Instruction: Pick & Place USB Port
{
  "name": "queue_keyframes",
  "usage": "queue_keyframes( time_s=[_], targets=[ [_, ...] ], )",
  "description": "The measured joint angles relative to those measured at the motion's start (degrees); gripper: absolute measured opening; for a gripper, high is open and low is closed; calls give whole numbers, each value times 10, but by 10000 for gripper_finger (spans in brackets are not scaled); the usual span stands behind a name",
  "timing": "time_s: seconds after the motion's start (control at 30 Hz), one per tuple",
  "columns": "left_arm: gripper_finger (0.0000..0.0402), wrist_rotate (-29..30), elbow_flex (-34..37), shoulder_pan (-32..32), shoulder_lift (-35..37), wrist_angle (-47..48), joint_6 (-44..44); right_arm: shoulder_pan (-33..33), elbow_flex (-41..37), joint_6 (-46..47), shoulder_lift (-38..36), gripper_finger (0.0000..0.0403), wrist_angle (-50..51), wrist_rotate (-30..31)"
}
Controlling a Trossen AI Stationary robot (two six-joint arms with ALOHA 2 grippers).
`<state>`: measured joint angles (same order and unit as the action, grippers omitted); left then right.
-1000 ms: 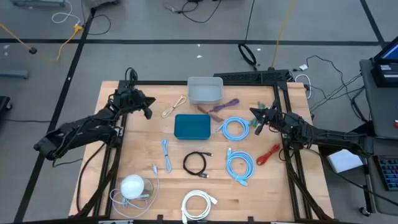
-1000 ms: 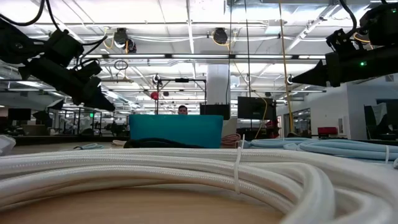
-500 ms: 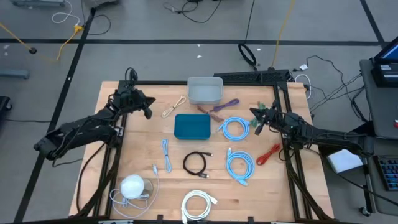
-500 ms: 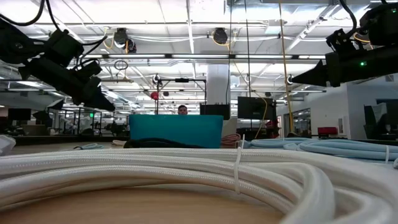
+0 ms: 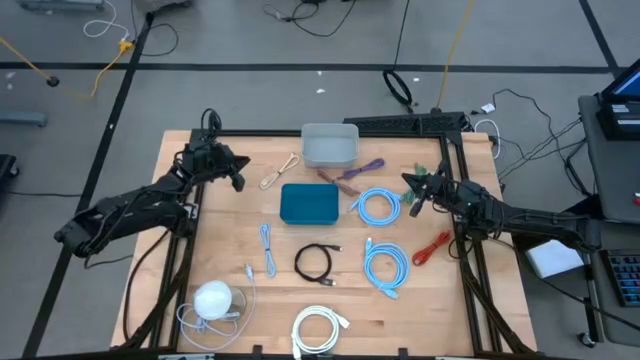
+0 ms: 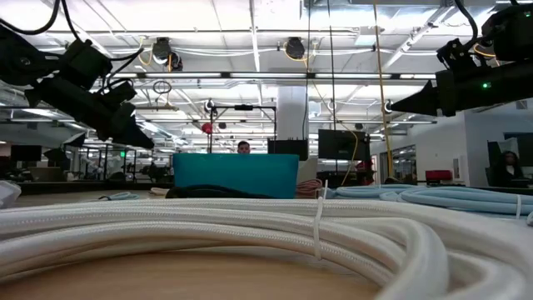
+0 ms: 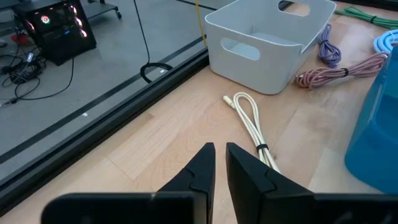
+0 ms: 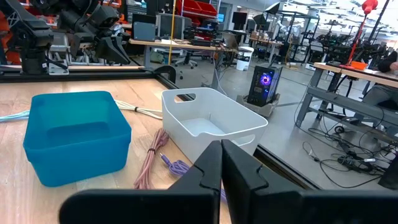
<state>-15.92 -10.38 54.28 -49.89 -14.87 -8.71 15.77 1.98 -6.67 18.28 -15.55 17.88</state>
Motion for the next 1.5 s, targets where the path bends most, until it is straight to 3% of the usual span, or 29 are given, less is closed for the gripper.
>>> queue_keyframes(
  time_s=[0.3,0.77,0.9,1.17,1.37,1.5],
  targets=[
    [42,0,0,0,0,-19,4,0,0,0,0,0,0,0],
    [42,0,0,0,0,-134,136,0,0,0,0,0,0,0],
    [42,-5,0,0,0,-138,199,0,0,0,0,0,0,0],
    [42,-5,0,-8,0,-140,234,0,0,0,0,0,-3,0],
    [42,-7,0,-24,0,-145,218,0,0,5,0,0,-5,-1],
    [42,-29,0,-39,0,-190,158,0,0,15,0,0,-37,2]
  ],
)
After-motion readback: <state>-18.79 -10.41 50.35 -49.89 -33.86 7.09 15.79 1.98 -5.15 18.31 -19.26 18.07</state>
